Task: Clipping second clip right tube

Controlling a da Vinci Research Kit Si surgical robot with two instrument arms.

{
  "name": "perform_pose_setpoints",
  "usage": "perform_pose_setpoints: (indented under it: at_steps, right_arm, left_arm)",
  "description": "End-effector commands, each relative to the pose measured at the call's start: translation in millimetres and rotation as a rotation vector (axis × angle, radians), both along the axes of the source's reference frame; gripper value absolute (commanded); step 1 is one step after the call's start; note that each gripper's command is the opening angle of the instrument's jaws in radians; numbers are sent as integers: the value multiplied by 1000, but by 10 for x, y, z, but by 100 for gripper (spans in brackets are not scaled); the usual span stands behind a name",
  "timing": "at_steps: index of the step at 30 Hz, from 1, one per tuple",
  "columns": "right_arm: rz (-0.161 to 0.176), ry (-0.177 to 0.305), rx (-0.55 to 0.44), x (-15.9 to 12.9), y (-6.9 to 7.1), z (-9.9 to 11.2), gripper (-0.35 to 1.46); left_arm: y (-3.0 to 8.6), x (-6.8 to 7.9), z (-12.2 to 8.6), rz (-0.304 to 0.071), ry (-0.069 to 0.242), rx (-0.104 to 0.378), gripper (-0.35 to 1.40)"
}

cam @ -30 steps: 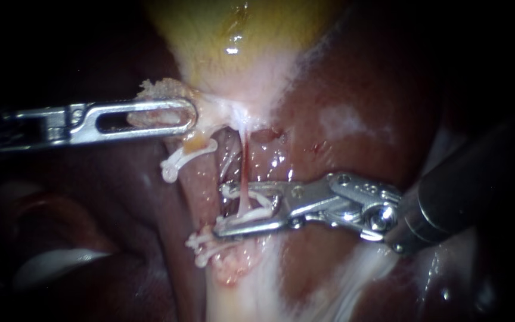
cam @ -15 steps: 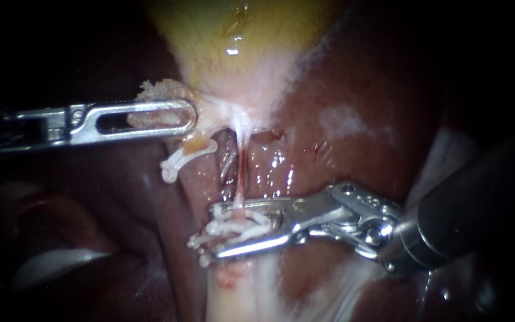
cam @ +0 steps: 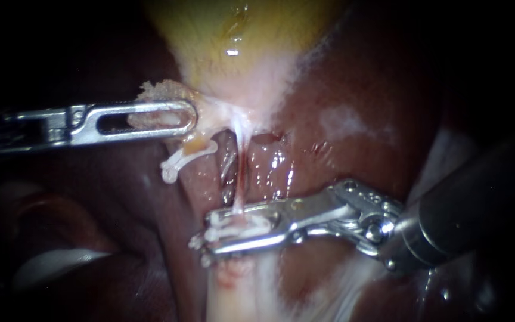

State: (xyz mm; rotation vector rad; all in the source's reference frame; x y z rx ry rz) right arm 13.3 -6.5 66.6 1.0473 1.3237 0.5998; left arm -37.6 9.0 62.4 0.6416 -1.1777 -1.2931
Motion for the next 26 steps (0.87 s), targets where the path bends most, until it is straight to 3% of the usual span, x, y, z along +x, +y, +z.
perform_pose_setpoints:
  at_steps: [1, 4, 11, 26]
  right_arm:
    - [-1, -2, 6, -1, 1, 1, -35]
    - [-2, -6, 23, -4, 4, 5, -35]
    - [-41, -57, 10, -8, 5, 7, -35]
    - [-41, -59, 16, -7, 6, 8, -35]
  left_arm:
    - [0, 0, 0, 0, 1, 0, -35]
    - [0, -1, 1, 0, 1, 0, -35]
    - [0, -1, 1, -1, 1, -1, -35]
    - [0, -1, 1, -1, 1, -1, -35]
